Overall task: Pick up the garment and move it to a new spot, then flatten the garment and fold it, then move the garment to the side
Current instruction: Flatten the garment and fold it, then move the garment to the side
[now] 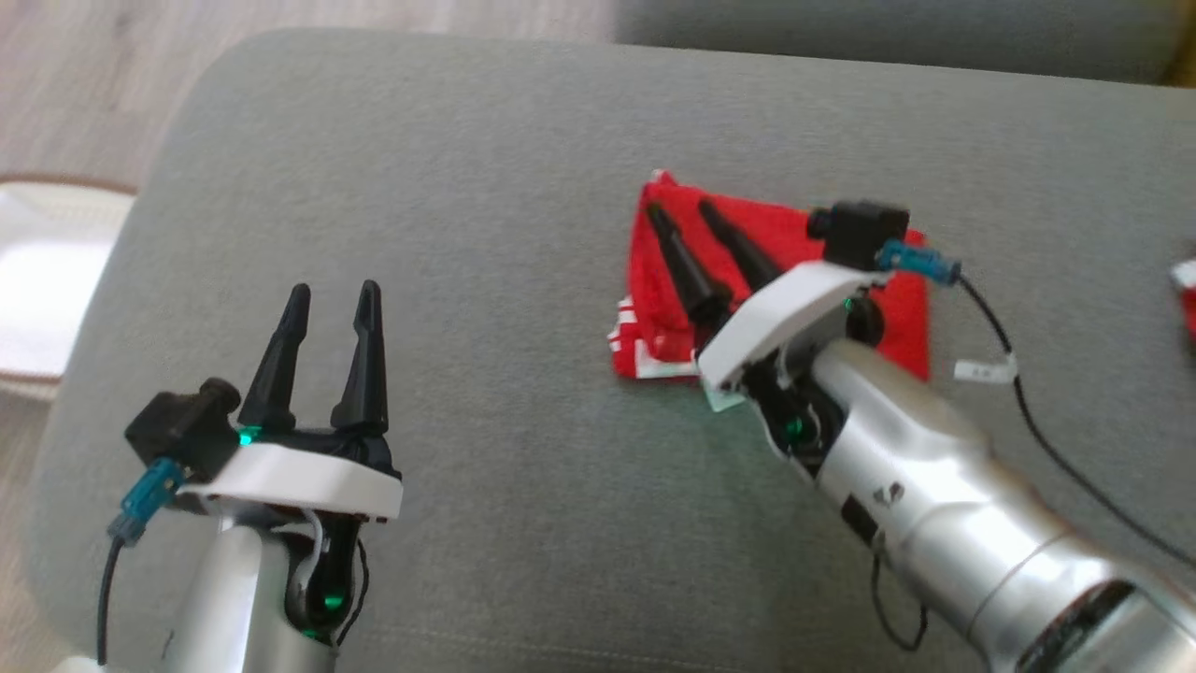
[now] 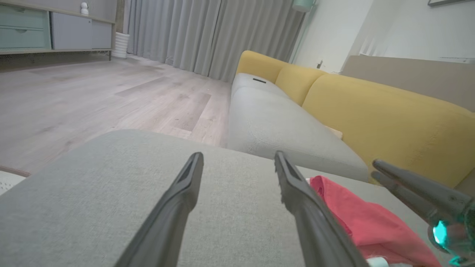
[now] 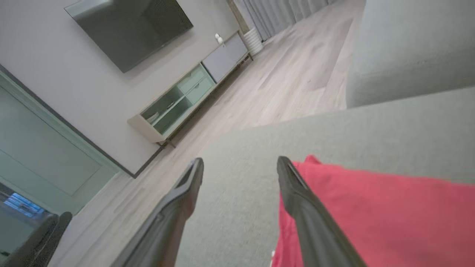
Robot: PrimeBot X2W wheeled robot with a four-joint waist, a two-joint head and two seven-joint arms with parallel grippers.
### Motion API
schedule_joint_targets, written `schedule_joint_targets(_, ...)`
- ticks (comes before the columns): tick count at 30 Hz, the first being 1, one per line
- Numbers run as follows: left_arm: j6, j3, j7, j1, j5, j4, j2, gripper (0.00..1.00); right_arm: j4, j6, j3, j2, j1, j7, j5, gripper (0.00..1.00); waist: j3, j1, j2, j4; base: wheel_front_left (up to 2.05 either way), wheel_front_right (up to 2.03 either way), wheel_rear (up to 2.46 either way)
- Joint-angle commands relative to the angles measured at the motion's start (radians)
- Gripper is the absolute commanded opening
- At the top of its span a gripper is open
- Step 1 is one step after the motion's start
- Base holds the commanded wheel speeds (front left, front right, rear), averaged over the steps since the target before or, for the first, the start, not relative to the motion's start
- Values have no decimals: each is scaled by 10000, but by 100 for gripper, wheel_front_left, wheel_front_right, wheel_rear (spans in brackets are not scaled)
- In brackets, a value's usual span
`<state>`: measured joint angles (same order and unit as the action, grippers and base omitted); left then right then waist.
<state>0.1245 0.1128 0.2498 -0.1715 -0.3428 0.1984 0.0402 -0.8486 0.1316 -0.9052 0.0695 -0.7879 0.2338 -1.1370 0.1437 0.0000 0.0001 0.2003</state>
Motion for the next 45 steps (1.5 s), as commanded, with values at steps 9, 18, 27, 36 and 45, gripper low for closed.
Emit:
schedule_joint_targets(9, 61, -493, 120, -253, 116, -616, 101, 100, -399, -9, 1941, 274, -541, 275, 3378, 100, -338, 0, -1, -1028, 0, 0, 0)
schedule_joint_targets(18, 61, -495, 120, -148, 97, -733, 101, 100, 1396, -9, 5358, 1137, 1618, 278, 7318, 100, -413, 0, -1, -1448, 0, 0, 0)
schedule_joint_targets(27, 61, -369, 120, -63, 46, -812, 101, 100, 3498, -9, 8090, 233, 3738, 278, 9672, 100, -393, 0, -1, -1801, 0, 0, 0)
schedule_joint_targets(36, 61, -229, 120, 50, 47, -910, 101, 100, 4723, -9, 8841, -186, 5051, 279, 10136, 100, -379, 0, -1, -2012, 0, 0, 0)
schedule_joint_targets(45, 61, -138, 120, 55, 44, -933, 101, 100, 4823, -9, 8730, -191, 5133, 279, 9998, 100, -399, 0, -1, -2004, 0, 0, 0)
